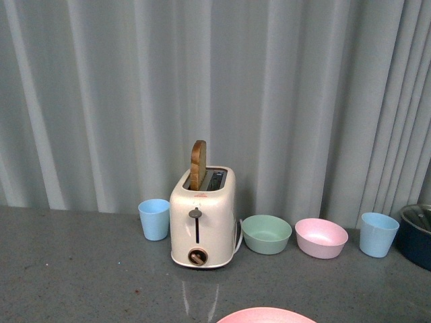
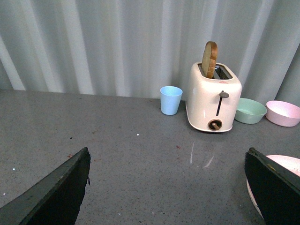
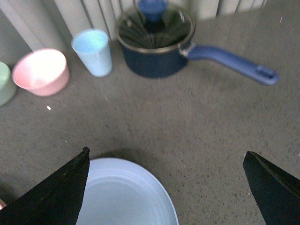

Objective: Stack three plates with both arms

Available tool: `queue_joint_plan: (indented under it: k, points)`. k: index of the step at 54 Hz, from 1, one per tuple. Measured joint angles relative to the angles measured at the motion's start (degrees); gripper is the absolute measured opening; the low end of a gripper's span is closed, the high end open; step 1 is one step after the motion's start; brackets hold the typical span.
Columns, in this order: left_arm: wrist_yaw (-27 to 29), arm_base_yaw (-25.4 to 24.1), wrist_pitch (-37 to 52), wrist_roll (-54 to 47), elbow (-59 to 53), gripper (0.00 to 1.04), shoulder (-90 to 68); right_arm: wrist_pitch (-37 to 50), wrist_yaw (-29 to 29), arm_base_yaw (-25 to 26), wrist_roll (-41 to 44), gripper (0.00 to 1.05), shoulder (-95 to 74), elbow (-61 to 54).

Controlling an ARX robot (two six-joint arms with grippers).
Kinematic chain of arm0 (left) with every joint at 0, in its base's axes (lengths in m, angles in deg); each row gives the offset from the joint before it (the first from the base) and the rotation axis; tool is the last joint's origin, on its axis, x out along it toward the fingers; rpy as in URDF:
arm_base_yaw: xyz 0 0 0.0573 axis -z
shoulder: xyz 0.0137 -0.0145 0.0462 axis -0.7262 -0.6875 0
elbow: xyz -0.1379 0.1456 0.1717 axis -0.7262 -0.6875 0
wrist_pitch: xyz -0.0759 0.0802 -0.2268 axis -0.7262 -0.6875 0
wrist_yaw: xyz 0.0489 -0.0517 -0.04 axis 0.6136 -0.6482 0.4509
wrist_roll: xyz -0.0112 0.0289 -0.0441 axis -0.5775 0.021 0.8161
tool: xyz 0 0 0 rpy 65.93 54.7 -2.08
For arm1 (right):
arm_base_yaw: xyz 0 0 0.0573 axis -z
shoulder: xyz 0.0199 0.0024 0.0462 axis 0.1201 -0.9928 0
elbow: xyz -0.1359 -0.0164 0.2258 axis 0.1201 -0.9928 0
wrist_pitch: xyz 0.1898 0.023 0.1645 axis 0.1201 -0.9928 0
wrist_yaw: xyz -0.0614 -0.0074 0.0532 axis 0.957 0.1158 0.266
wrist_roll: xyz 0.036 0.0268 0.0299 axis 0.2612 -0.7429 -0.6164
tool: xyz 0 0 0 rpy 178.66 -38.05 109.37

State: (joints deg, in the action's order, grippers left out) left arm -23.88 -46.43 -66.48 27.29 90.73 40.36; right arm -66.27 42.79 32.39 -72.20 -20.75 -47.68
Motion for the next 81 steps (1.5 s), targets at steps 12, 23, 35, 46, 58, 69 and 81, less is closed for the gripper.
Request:
queue_joint_plan:
  k: [12,23,35,46,58,69,81]
  points:
    - [0.0,0.0,0.0,0.0,0.0,0.98,0.0,-8.0,2.2,1.6,5.9,0.97,-18.9,12.3]
    - [0.0,0.0,0.0,0.0,0.0,0.98,0.0,-13.2,1.0,2.0,11.5,0.97,-25.8,15.6]
    - [0.0,0.0,0.0,0.0,0.0,0.98,0.0,-15.6,-4.7,1.9,13.4,0.97,-30.2,15.1]
    - [0.0,0.0,0.0,0.0,0.0,0.98,0.0,-14.6,-6.4,1.9,13.3,0.97,-33.4,13.1]
    - [0.0,0.0,0.0,0.0,0.0,0.98,0.0,-12.6,-5.5,2.5,14.1,0.97,-35.4,11.8]
    - [0.0,0.0,0.0,0.0,0.0,0.98,0.0,-11.6,-4.6,4.3,15.5,0.97,-37.0,11.2]
    - [0.0,0.0,0.0,0.0,0.0,0.98,0.0,-11.0,-4.1,6.2,16.7,0.67,-37.9,10.9]
